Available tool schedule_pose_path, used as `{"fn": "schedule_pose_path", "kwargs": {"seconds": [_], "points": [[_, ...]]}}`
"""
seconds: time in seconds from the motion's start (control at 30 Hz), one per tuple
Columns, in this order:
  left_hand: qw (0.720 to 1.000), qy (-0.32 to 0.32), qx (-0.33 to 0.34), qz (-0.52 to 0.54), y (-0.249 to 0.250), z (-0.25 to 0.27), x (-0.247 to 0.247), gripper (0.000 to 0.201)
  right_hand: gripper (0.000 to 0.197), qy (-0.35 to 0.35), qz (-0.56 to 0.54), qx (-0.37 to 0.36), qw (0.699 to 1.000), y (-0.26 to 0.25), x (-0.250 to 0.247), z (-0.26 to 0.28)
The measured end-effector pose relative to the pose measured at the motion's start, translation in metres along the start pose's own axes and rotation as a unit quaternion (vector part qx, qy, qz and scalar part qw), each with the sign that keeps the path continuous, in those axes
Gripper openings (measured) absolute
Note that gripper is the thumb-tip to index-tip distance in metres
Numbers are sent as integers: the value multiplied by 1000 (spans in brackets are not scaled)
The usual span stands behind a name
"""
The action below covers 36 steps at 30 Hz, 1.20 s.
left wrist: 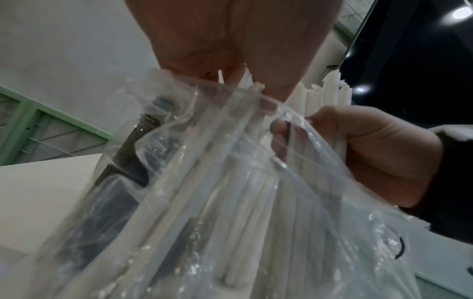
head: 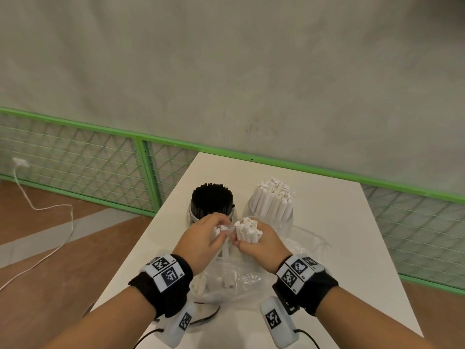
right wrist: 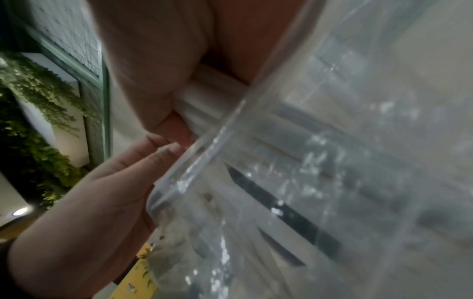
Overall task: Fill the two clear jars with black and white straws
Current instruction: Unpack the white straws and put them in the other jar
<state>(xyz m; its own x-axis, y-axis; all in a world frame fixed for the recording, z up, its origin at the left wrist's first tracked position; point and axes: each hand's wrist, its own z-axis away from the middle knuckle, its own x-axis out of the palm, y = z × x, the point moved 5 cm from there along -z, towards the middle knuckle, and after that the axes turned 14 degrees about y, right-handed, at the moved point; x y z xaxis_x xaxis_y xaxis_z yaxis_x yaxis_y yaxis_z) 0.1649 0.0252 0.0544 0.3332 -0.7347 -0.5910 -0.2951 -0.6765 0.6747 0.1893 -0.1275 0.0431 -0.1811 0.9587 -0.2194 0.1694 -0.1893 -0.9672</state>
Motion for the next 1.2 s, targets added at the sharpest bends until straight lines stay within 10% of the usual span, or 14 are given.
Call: {"fn": "schedule_pose_path", "kwargs": {"seconds": [0.17, 0.33, 0.73, 1.0, 1.2], "points": [[1000, 2, -22, -6, -2, 0, 1, 13, 4, -23, -18, -77, 997, -73, -25, 5], [1000, 5, -19, 14, -1, 3, 2, 18, 14, 148, -203, -145, 957, -161, -103, -28], [1000, 4, 18, -9, 4, 11, -1, 26, 12, 338, -323, -63, 882, -120, -160, -82], [999, -3, 35, 3, 10, 18, 0, 26, 12, 293, -169, -48, 940, -95, -132, -83], [999, -3, 30, 10, 10, 19, -2, 25, 9, 287, -234, -71, 926, -118, -138, -81]]}}
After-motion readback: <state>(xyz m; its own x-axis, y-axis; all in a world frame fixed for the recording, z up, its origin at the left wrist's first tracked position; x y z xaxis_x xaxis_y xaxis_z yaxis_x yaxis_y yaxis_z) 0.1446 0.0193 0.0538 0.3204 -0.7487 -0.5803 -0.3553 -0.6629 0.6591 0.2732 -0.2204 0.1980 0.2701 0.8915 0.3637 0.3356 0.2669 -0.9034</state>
